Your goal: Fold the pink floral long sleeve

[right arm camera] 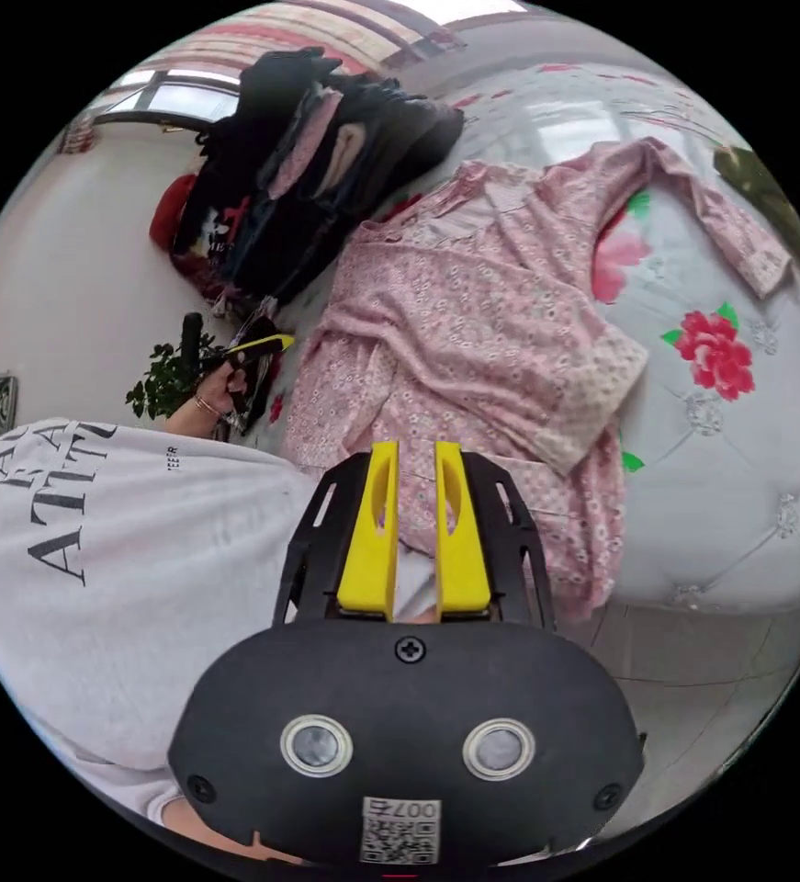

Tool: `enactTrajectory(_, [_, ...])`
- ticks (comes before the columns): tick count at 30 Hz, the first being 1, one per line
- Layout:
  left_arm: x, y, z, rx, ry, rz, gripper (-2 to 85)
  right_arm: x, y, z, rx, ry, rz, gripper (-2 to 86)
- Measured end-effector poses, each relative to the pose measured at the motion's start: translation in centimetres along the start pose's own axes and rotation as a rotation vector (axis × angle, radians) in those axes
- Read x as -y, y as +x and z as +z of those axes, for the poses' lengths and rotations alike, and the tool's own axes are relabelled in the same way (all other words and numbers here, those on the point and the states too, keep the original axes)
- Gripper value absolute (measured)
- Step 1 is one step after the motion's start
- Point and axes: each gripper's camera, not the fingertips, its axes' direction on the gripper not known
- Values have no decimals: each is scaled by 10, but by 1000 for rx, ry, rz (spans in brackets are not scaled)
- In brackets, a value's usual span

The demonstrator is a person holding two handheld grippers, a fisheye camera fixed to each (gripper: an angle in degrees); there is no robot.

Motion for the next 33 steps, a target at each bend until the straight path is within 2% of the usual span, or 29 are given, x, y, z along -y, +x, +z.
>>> enactTrajectory(5, [-55, 30, -17, -38, -43, -4, 83, 0, -24, 56, 1, -141, -99, 48])
enactTrajectory(10, [-95, 52, -7, 50, -138, 16, 81, -3, -40, 89, -39, -211, -178, 39])
enactTrajectory(14, [-102, 61, 6, 107, -201, 18, 80, -7, -88, 102, -157, -229, -380, 35])
enactTrajectory(17, [-102, 69, 3, 149, -169, 49, 77, -16, -110, 106, -140, -244, -503, 52])
enactTrajectory(20, [-99, 70, -3, 151, -157, 48, 75, -19, -94, 106, -80, -264, -437, 58])
enactTrajectory(27, [-96, 70, -18, 149, -123, 20, 67, -33, -6, 66, 126, -12, -25, 25])
enactTrajectory(30, [-92, 72, -23, 156, -126, 12, 65, -35, 10, 74, 114, -18, 30, 18])
enactTrajectory(33, [-89, 76, -27, 170, -115, 29, 63, -26, -6, 99, 148, -89, -35, 12])
